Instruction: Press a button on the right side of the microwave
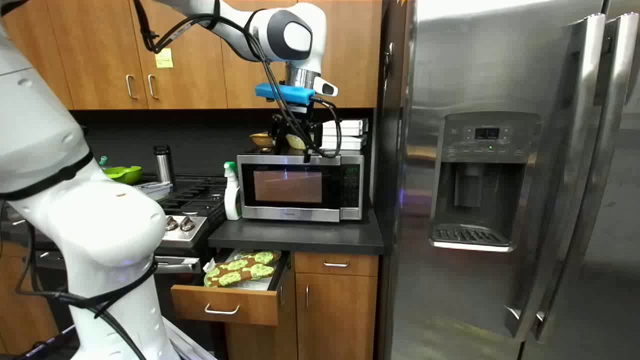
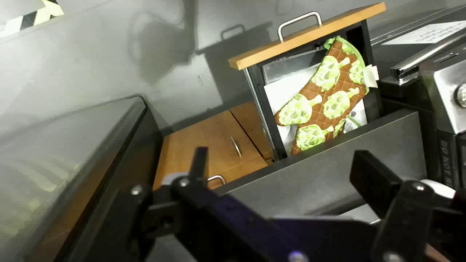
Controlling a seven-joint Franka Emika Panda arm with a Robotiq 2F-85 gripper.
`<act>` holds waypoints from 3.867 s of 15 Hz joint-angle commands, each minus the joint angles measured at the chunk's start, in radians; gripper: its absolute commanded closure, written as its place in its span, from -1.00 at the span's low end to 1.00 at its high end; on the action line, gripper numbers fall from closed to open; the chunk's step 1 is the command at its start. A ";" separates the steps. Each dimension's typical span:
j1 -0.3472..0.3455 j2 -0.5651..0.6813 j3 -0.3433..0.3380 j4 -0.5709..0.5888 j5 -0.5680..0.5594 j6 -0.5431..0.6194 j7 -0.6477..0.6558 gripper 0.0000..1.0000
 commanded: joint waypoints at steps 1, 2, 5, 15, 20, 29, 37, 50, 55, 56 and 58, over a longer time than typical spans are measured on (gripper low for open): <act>-0.023 0.002 0.019 0.003 0.007 -0.003 -0.007 -1.00; -0.023 0.005 0.020 0.002 0.009 -0.003 -0.008 -1.00; -0.025 0.014 0.022 -0.004 0.012 0.005 -0.003 -1.00; -0.032 0.042 0.036 -0.079 0.073 0.187 0.068 -1.00; -0.028 0.064 0.050 -0.152 0.130 0.404 0.133 -1.00; -0.016 0.118 0.065 -0.242 0.255 0.733 0.229 -1.00; -0.012 0.178 0.074 -0.215 0.305 0.855 0.269 -1.00; -0.033 0.274 0.069 -0.100 0.368 0.824 0.369 -1.00; -0.046 0.287 0.070 -0.079 0.376 0.790 0.413 -1.00; -0.049 0.288 0.070 -0.077 0.377 0.785 0.421 -1.00; -0.053 0.289 0.069 -0.069 0.382 0.766 0.434 -1.00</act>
